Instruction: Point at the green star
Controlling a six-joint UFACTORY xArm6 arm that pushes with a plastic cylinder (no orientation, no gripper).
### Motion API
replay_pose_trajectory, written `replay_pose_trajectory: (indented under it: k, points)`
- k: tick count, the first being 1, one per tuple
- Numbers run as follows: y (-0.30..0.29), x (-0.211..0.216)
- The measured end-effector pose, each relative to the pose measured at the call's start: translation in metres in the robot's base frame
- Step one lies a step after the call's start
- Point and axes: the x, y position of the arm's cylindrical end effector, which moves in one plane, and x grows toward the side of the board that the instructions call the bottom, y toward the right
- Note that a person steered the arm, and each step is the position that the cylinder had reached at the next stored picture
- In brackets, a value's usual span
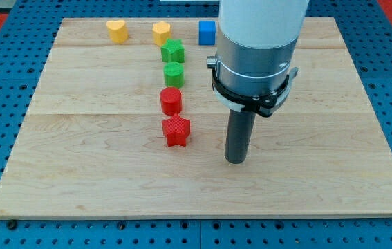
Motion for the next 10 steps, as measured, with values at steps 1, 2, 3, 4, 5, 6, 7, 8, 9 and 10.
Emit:
replay_pose_trajectory:
  k: [1, 2, 3, 4, 5, 6, 7, 8, 9, 10]
  points:
    - [0.000, 0.000]
    - [0.001, 0.000]
    - [0.001, 0.000]
    - [0.010, 0.011]
    - [0.016, 0.011]
    - [0.010, 0.011]
    - [-0.042, 0.031]
    - [-0.117, 0.033]
    - [-0.128, 0.028]
    - [-0.128, 0.028]
